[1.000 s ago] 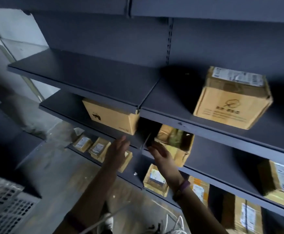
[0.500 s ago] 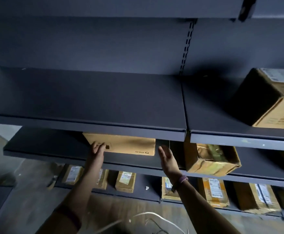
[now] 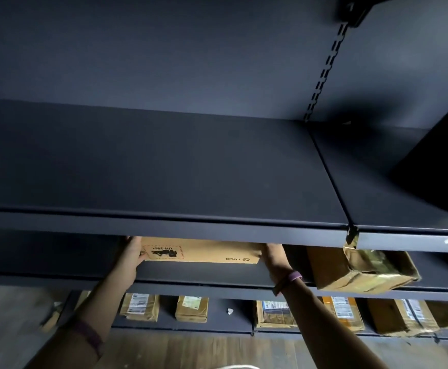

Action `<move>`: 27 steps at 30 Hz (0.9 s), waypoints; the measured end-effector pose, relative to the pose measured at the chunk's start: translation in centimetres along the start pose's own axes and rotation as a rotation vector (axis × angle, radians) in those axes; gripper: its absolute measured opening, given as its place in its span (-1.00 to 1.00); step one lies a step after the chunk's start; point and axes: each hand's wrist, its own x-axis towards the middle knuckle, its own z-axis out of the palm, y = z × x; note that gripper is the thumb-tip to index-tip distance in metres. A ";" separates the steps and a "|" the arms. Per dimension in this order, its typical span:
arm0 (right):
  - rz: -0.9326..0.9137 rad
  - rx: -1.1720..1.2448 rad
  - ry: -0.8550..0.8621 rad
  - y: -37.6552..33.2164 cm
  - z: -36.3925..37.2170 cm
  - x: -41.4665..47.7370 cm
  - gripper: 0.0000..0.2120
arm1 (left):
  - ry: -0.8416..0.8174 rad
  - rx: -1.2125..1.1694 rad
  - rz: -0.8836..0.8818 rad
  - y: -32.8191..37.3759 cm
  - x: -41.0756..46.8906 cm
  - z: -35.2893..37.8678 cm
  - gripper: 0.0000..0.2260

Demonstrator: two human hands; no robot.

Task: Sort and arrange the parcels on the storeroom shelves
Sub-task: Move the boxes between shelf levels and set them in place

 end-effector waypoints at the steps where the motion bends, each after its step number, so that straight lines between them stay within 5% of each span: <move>1: 0.013 0.029 -0.007 0.0 -0.1 -0.1 -0.74 | -0.030 -0.004 -0.013 0.1 -0.2 -0.2 -0.78; 7: 0.147 0.381 -0.038 -0.1 -0.7 -1.5 -0.72 | -0.203 0.034 0.046 0.2 -2.7 -2.4 -0.51; 12: -0.032 0.337 -0.128 0.8 -1.3 -6.7 -0.72 | -0.208 0.215 0.073 0.2 -7.7 -4.5 -0.33; 27: -0.030 0.271 -0.200 7.8 -10.0 -21.5 -0.69 | -0.100 -0.042 -0.111 1.2 -28.7 -7.0 -0.39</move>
